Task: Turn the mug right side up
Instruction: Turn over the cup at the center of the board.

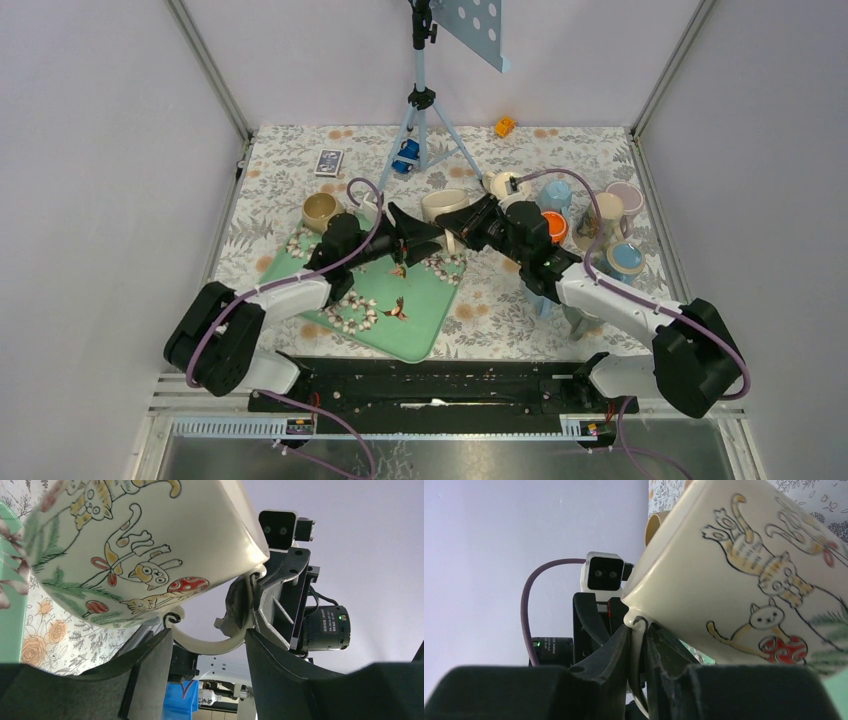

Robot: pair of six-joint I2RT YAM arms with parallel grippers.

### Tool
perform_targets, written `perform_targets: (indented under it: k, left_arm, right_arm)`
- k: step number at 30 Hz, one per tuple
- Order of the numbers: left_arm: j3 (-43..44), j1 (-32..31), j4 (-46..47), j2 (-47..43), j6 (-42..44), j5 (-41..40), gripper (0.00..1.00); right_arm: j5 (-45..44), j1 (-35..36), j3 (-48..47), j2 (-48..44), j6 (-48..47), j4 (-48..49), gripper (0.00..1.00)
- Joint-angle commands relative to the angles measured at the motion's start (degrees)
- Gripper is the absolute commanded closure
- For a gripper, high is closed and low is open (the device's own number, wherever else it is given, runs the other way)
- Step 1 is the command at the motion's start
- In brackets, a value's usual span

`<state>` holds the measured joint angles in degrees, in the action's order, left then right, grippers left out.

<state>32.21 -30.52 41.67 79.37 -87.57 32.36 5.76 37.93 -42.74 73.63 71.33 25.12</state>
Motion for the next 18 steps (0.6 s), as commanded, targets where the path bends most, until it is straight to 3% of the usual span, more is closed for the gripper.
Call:
perform_targets:
  k: [1, 8, 11, 18]
  left_arm:
    - [1.4, 0.1, 2.2, -1.8, 1.8, -0.2, 0.41]
    - [0.9, 0.2, -11.4, -8.2, 12.2, -2.7, 0.41]
    - [2.9, -0.1, -19.7, -11.4, 20.1, -5.7, 0.42]
    - [9.6, -7.1, -35.9, -16.0, 36.1, -20.1, 0.43]
  right_arm:
    - [0.5, 0.7, -3.5, -1.3, 0.5, 11.5, 1.00]
    - [0.0, 0.9, -6.4, -0.5, -0.9, 6.1, 1.00]
    - [-1.3, 1.6, -10.6, 0.8, -2.3, -1.2, 1.00]
    - [-6.8, 4.9, -22.4, 5.5, -1.0, -19.6, 1.00]
